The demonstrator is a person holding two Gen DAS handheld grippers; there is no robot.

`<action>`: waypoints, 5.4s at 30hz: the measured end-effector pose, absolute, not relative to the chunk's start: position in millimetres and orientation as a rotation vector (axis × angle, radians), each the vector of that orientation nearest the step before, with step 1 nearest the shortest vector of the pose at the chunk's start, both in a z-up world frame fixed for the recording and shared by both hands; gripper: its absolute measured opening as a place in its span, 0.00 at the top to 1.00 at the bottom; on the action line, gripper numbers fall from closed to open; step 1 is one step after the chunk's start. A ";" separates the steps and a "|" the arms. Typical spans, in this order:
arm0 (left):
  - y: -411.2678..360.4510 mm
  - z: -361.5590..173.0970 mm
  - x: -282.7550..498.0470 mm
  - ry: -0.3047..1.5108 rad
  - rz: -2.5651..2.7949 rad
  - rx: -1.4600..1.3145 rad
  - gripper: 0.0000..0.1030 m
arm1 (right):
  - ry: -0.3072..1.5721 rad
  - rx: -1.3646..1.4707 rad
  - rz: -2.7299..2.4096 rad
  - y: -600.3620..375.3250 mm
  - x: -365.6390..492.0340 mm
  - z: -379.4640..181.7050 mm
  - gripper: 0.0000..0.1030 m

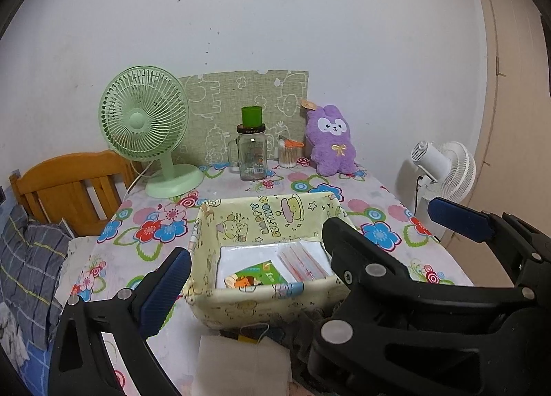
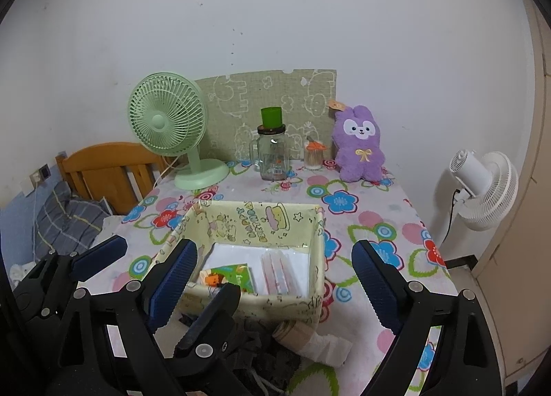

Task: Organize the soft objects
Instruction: 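Withdraw both open tools from the box back toward the pile, then reach the left tool to the white folded cloth while the right reaches the grey fabric, then close the left tool on the white cloth while the right closes on the grey fabric, then lift the white cloth and grey fabric over the yellow fabric box with both tools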

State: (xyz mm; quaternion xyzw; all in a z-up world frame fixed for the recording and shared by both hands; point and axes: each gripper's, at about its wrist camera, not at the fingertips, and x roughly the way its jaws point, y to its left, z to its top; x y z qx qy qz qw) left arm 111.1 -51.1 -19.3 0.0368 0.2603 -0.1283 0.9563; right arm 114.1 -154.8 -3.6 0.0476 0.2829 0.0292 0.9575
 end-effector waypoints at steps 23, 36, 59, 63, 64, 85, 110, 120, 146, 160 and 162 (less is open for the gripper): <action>-35.5 -51.9 74.9 0.534 -0.223 0.070 0.00 | 0.594 0.103 0.054 -140.9 75.6 -35.9 0.09; -27.0 -84.3 72.9 0.586 -0.190 0.076 0.01 | 0.646 0.119 0.056 -132.2 70.1 -70.1 0.09; -22.3 -129.2 88.5 0.699 -0.152 0.097 0.01 | 0.757 0.146 0.054 -128.5 84.2 -121.1 0.09; -22.1 -134.6 92.0 0.713 -0.149 0.099 0.01 | 0.783 0.152 0.058 -129.5 89.9 -128.4 0.09; -22.2 -135.2 92.5 0.714 -0.147 0.099 0.01 | 0.786 0.155 0.059 -129.4 90.6 -129.7 0.10; -22.5 -133.3 102.5 0.709 -0.101 0.106 0.07 | 0.781 0.201 0.094 -136.1 99.6 -130.4 0.64; -25.9 -127.3 92.2 0.709 -0.162 0.093 0.19 | 0.778 0.204 0.069 -142.0 91.1 -122.1 0.58; -32.4 -136.0 95.6 0.731 -0.171 0.103 0.16 | 0.746 0.155 0.023 -142.7 88.9 -114.4 0.36; -13.8 -129.9 104.7 0.720 -0.182 0.038 0.58 | 0.770 0.104 0.036 -124.5 108.8 -119.4 0.76; -19.0 -91.0 90.0 0.642 -0.176 0.042 0.59 | 0.687 0.126 0.044 -132.2 90.3 -83.7 0.76; -19.4 -85.7 87.9 0.629 -0.176 0.045 0.59 | 0.672 0.130 0.044 -133.4 87.7 -77.4 0.76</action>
